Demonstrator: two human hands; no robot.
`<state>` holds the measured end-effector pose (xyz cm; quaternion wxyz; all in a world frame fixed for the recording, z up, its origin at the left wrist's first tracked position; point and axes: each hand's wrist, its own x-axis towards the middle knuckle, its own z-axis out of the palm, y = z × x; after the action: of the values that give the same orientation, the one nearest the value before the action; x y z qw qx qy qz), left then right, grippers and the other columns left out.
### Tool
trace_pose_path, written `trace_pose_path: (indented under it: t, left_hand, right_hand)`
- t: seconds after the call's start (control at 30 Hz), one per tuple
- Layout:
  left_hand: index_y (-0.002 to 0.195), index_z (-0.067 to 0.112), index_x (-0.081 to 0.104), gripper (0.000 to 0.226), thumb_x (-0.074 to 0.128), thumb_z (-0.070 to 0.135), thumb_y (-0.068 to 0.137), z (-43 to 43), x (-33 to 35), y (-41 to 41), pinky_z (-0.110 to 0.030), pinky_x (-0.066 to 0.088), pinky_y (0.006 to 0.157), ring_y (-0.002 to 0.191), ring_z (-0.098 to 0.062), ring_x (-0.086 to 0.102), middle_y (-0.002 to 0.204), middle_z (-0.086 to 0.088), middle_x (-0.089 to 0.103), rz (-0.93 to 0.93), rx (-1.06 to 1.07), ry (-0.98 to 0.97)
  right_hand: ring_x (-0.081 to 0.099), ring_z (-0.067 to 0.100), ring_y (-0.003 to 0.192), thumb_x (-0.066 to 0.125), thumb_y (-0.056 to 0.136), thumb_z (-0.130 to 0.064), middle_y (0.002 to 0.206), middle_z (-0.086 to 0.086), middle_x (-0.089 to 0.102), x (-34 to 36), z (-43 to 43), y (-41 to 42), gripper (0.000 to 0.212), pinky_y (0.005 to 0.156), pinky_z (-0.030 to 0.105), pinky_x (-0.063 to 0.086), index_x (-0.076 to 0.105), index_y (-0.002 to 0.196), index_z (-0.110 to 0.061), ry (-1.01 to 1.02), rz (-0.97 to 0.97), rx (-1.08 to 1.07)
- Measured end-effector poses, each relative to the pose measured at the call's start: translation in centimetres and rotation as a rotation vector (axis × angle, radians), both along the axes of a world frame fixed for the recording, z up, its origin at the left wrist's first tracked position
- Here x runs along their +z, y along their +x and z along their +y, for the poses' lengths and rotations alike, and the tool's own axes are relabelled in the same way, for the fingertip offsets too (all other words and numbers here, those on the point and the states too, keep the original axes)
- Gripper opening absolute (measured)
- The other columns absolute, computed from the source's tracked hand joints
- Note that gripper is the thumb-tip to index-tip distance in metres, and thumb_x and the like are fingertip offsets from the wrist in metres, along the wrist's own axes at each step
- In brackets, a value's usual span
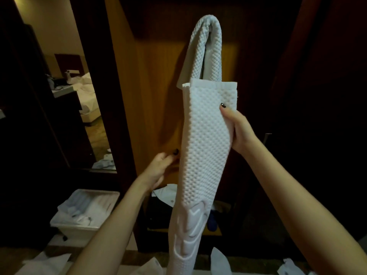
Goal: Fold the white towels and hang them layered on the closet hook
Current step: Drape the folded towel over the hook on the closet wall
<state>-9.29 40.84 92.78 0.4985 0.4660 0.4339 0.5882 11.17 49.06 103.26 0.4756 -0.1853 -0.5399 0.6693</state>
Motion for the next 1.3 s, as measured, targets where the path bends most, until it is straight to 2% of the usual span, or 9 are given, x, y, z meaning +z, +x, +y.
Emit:
trace_pose_path:
  t: [0.13,0.37,0.53,0.7,0.83,1.0,1.1,1.23,1.3]
  left_hand:
    - [0.092,0.019,0.063,0.008,0.066,0.014,0.086,-0.4,1.1,1.9,-0.019,0.053,0.066,0.08,-0.007,0.067,0.085,0.006,0.072,-0.136,-0.068,0.174]
    - [0.09,0.026,0.076,0.012,0.073,0.025,0.079,-0.2,2.4,4.1,-0.016,0.052,0.074,0.09,-0.006,0.069,0.094,0.006,0.075,0.059,-0.04,0.29]
    - [0.069,0.024,0.077,0.024,0.062,0.033,0.085,-0.3,2.5,5.4,-0.014,0.048,0.068,0.072,-0.001,0.065,0.071,0.008,0.071,0.282,-0.097,0.22]
    - [0.071,0.026,0.078,0.009,0.074,0.022,0.077,-0.3,3.1,6.0,-0.016,0.049,0.069,0.075,-0.003,0.066,0.074,0.007,0.073,0.218,0.035,0.291]
    - [0.082,0.032,0.069,0.033,0.073,-0.001,0.082,-0.5,3.7,6.9,-0.009,0.048,0.069,0.076,0.005,0.063,0.078,0.013,0.069,0.493,0.201,0.478]
    - [0.093,0.009,0.068,0.016,0.062,-0.004,0.085,-0.9,2.9,8.0,-0.019,0.044,0.058,0.067,-0.013,0.055,0.084,-0.004,0.059,0.856,0.473,0.707]
    - [0.096,-0.001,0.071,0.015,0.058,-0.005,0.09,-0.7,2.1,8.0,-0.018,0.039,0.062,0.071,-0.017,0.053,0.093,-0.008,0.055,0.741,0.463,0.562]
    - [0.104,0.014,0.062,0.03,0.066,0.04,0.09,-1.1,1.2,8.9,-0.003,0.035,0.082,0.098,0.008,0.045,0.116,0.004,0.039,0.691,0.269,0.346]
    - [0.108,0.017,0.054,0.042,0.076,0.04,0.08,-0.8,0.7,10.4,0.003,0.031,0.081,0.097,0.007,0.04,0.119,0.007,0.031,0.736,0.347,0.266]
  right_hand:
    - [0.071,0.019,0.091,0.053,0.095,-0.024,0.1,0.003,0.074,1.3,1.3,1.0,0.026,0.076,0.032,0.058,0.063,0.114,-0.01,-0.065,0.026,0.074]
    - [0.072,0.017,0.094,0.055,0.095,-0.03,0.102,0.003,0.074,1.4,2.3,1.7,0.03,0.075,0.03,0.058,0.062,0.116,-0.011,-0.058,-0.033,0.094]
    - [0.071,0.018,0.097,0.052,0.096,-0.033,0.105,0.004,0.074,1.2,2.7,2.8,0.032,0.077,0.03,0.058,0.062,0.117,-0.012,-0.075,0.006,0.101]
    - [0.071,0.018,0.098,0.059,0.087,-0.04,0.108,0.005,0.073,1.2,3.3,4.3,0.045,0.079,0.032,0.058,0.062,0.121,-0.012,-0.111,0.022,0.05]
    - [0.072,0.016,0.094,0.061,0.085,-0.04,0.104,0.004,0.074,1.2,3.6,5.2,0.038,0.076,0.031,0.059,0.074,0.109,-0.013,-0.121,0.089,0.052]
    - [0.072,0.017,0.094,0.062,0.088,-0.037,0.103,0.004,0.074,1.0,3.6,4.8,0.034,0.075,0.031,0.059,0.071,0.11,-0.013,-0.122,0.157,0.031]
    - [0.072,0.018,0.096,0.06,0.092,-0.037,0.105,0.004,0.074,0.7,3.6,4.4,0.032,0.074,0.031,0.058,0.07,0.111,-0.014,-0.08,0.116,-0.008]
    - [0.07,0.021,0.104,0.059,0.094,-0.036,0.115,0.008,0.072,0.5,3.5,3.6,0.04,0.08,0.034,0.057,0.061,0.125,-0.009,-0.031,0.045,-0.173]
    - [0.069,0.023,0.106,0.063,0.093,-0.033,0.116,0.008,0.071,0.3,3.4,2.9,0.041,0.082,0.035,0.057,0.061,0.126,-0.008,-0.01,0.012,-0.271]
